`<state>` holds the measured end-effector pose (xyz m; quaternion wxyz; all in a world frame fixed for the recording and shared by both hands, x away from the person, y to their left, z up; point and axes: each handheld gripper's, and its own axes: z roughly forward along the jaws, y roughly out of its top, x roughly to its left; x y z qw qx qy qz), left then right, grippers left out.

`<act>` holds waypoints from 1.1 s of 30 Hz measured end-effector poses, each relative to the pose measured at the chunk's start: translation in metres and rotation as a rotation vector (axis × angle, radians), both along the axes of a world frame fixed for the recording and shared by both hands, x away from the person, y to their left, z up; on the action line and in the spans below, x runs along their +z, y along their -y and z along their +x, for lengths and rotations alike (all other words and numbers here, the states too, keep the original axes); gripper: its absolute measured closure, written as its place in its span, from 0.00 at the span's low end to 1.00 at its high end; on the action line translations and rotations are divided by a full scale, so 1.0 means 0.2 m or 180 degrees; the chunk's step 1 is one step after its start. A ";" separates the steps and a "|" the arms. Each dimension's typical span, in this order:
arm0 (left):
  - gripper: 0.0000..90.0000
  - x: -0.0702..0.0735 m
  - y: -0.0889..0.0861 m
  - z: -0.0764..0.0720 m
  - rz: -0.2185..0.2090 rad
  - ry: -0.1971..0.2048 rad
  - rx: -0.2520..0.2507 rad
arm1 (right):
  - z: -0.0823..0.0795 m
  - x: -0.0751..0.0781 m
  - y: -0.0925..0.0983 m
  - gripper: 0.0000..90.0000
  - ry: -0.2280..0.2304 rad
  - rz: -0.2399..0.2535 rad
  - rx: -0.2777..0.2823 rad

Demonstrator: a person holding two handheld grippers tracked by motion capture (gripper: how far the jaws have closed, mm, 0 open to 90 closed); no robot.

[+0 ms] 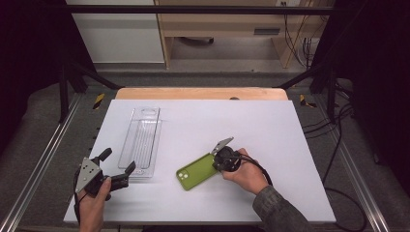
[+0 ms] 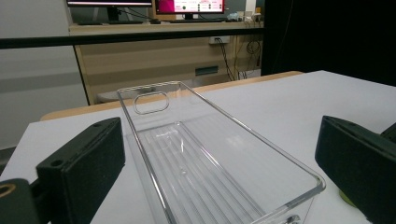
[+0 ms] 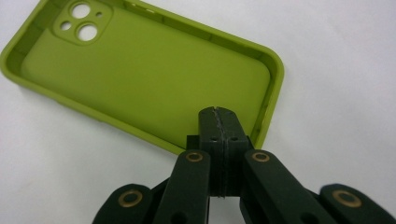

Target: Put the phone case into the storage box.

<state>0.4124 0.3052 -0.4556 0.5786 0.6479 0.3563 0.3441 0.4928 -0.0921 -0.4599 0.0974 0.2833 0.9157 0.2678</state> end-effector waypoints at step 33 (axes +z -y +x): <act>0.01 0.00 0.01 0.00 0.0033 -0.0012 0.0008 | -0.22 0.01 0.01 1.00 -0.0102 0.0132 0.0182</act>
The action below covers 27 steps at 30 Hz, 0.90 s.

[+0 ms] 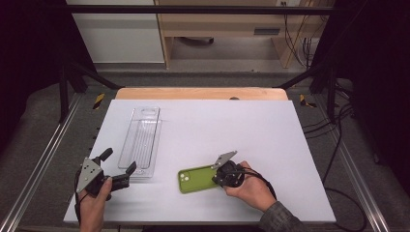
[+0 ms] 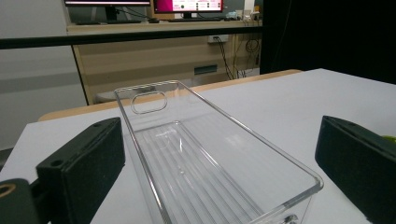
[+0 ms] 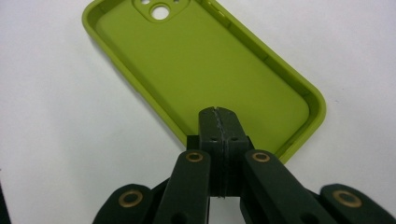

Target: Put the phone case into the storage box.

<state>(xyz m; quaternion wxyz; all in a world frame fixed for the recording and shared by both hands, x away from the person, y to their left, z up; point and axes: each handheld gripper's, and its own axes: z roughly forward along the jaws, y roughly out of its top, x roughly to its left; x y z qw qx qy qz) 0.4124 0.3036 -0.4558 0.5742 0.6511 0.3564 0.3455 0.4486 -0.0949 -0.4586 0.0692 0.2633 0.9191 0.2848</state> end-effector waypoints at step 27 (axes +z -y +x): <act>0.01 0.00 0.01 0.00 0.0044 -0.0024 -0.0001 | -0.09 -0.01 -0.02 1.00 -0.0144 0.0058 0.0205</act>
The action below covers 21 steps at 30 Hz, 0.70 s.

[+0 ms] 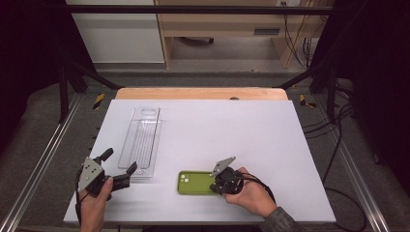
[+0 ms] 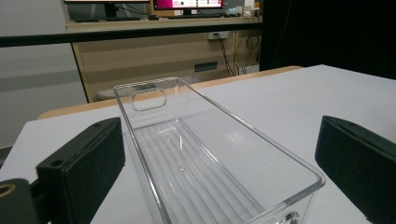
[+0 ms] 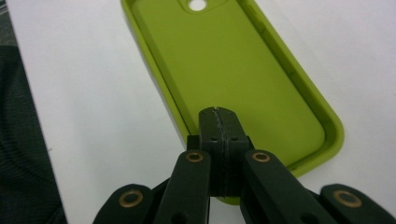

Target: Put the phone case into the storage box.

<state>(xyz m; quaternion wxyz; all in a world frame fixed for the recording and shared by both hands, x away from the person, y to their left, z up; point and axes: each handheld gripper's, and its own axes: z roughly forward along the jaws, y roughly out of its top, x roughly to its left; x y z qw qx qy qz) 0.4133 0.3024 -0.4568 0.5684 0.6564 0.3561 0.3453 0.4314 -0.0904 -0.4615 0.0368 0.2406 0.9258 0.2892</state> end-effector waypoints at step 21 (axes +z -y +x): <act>0.01 0.00 0.00 0.00 0.0008 0.0001 0.0019 | -0.07 -0.01 -0.09 1.00 -0.0030 0.0066 0.0217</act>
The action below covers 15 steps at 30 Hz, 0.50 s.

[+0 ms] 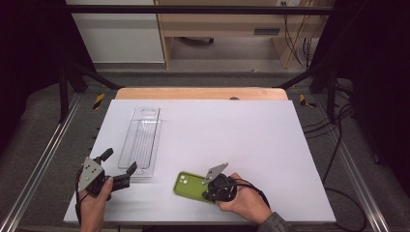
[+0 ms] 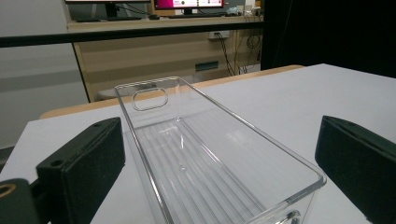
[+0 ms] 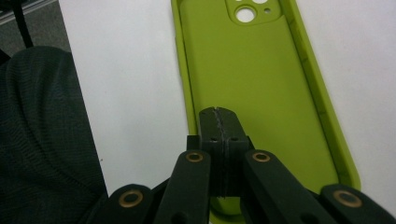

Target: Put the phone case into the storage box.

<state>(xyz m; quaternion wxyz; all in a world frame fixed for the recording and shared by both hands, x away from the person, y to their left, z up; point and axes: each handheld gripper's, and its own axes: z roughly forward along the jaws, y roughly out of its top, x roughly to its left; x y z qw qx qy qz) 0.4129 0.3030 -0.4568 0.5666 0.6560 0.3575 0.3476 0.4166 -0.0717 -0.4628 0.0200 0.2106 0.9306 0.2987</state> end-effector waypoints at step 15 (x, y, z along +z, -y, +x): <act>0.01 0.00 0.00 0.00 0.0018 -0.0004 -0.0001 | 0.06 0.10 0.11 0.84 0.0372 0.0239 -0.0231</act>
